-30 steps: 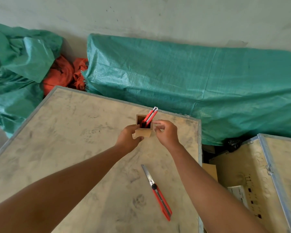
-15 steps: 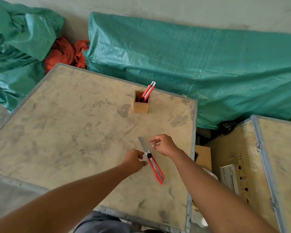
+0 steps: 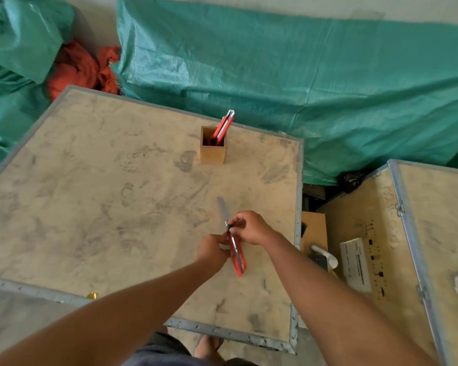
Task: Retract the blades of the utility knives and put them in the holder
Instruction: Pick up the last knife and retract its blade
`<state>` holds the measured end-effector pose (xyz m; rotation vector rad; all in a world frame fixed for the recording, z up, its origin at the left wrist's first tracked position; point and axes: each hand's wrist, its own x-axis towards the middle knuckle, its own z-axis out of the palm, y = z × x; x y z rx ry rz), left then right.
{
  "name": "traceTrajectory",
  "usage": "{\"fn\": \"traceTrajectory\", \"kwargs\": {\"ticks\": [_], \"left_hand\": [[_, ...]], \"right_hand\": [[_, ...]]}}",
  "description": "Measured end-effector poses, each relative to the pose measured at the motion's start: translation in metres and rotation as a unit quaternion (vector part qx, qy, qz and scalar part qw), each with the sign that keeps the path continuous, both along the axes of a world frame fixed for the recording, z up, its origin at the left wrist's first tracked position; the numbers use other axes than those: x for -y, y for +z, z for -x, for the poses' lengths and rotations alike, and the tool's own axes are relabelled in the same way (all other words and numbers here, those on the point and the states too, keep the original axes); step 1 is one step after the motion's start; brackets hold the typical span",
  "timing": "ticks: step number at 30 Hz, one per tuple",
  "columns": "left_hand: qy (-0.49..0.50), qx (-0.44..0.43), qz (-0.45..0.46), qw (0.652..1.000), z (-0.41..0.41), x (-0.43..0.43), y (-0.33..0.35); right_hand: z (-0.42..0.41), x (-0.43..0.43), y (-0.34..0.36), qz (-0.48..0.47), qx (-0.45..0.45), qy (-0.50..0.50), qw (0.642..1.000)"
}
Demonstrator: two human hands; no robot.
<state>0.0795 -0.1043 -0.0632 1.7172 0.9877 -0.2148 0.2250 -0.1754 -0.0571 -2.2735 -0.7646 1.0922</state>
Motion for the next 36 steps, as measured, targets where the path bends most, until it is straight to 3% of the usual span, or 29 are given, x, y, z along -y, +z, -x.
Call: {"fn": "traceTrajectory", "kwargs": {"ticks": [5, 13, 20, 28, 36], "left_hand": [[-0.012, 0.036, 0.017, 0.999, -0.001, -0.017, 0.018], [0.017, 0.107, 0.112, 0.988, -0.004, -0.060, 0.068], [0.013, 0.171, 0.100, 0.980, -0.016, -0.094, 0.108], [0.045, 0.211, 0.075, 0.974, -0.022, -0.125, 0.133], [0.067, 0.251, 0.115, 0.959, -0.021, -0.129, 0.146]], "right_hand": [[-0.007, -0.007, 0.018, -0.042, -0.060, -0.078, 0.994], [-0.028, -0.026, 0.079, -0.176, -0.075, -0.148, 0.970], [-0.035, -0.047, 0.120, -0.225, -0.027, -0.124, 0.966], [-0.025, -0.064, 0.139, -0.204, -0.003, -0.044, 0.978], [-0.013, -0.058, 0.141, -0.220, 0.033, -0.009, 0.975]]}}
